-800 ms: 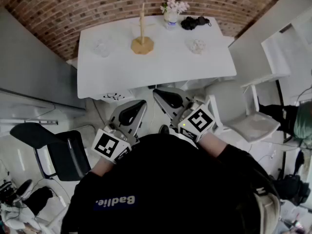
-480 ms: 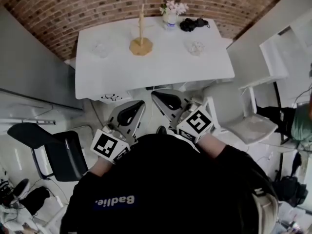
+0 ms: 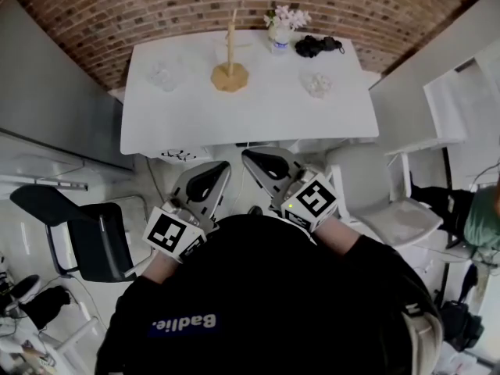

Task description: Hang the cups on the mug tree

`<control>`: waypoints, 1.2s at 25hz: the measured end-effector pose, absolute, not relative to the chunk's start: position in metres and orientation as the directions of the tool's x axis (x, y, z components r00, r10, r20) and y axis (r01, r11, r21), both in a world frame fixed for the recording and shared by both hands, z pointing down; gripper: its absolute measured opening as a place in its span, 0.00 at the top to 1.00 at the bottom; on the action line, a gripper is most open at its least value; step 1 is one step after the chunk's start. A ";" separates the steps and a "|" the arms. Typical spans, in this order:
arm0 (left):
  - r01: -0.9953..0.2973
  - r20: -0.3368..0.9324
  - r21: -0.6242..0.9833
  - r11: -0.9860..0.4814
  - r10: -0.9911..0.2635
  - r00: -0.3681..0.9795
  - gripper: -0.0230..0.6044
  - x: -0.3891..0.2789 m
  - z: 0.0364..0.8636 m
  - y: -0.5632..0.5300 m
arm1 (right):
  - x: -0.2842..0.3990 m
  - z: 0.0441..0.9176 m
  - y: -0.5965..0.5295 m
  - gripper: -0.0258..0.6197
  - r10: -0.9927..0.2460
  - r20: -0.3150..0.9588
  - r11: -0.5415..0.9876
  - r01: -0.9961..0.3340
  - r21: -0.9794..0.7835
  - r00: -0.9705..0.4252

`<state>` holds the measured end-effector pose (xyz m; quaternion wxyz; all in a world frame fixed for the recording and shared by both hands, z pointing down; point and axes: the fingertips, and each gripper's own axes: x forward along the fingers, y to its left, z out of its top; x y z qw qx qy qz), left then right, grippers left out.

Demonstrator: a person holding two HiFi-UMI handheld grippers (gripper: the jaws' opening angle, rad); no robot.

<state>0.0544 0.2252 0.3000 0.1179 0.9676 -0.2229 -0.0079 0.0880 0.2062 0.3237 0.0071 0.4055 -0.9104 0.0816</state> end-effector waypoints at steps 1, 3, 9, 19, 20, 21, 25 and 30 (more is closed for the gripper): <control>-0.440 0.041 0.234 -0.867 -0.443 0.896 0.96 0.057 0.301 0.225 | 0.090 0.326 0.206 0.92 -0.728 0.080 0.667 -0.730 -0.149 -0.681; -0.461 0.040 0.238 -0.855 -0.466 0.884 0.96 0.060 0.302 0.224 | 0.094 0.329 0.206 0.92 -0.708 0.078 0.687 -0.710 -0.155 -0.702; -0.522 0.032 0.238 -0.819 -0.531 0.847 0.96 0.059 0.307 0.214 | 0.099 0.340 0.199 0.92 -0.658 0.082 0.736 -0.662 -0.142 -0.749; -0.523 0.010 0.246 -0.816 -0.538 0.843 0.96 0.006 0.315 0.143 | 0.049 0.348 0.131 0.92 -0.632 0.149 0.754 -0.648 -0.105 -0.760; -0.522 0.007 0.242 -0.818 -0.536 0.844 0.96 -0.002 0.314 0.131 | 0.041 0.348 0.120 0.92 -0.633 0.159 0.753 -0.650 -0.102 -0.758; -0.517 0.004 0.238 -0.822 -0.532 0.847 0.96 -0.010 0.314 0.120 | 0.032 0.349 0.109 0.92 -0.633 0.167 0.752 -0.652 -0.100 -0.756; -0.481 -0.007 0.239 -0.843 -0.497 0.868 0.96 -0.045 0.311 0.077 | -0.003 0.350 0.065 0.92 -0.647 0.206 0.735 -0.672 -0.090 -0.735; -0.432 -0.021 0.248 -0.867 -0.451 0.892 0.96 -0.087 0.304 0.029 | -0.042 0.351 0.013 0.92 -0.682 0.257 0.690 -0.719 -0.082 -0.684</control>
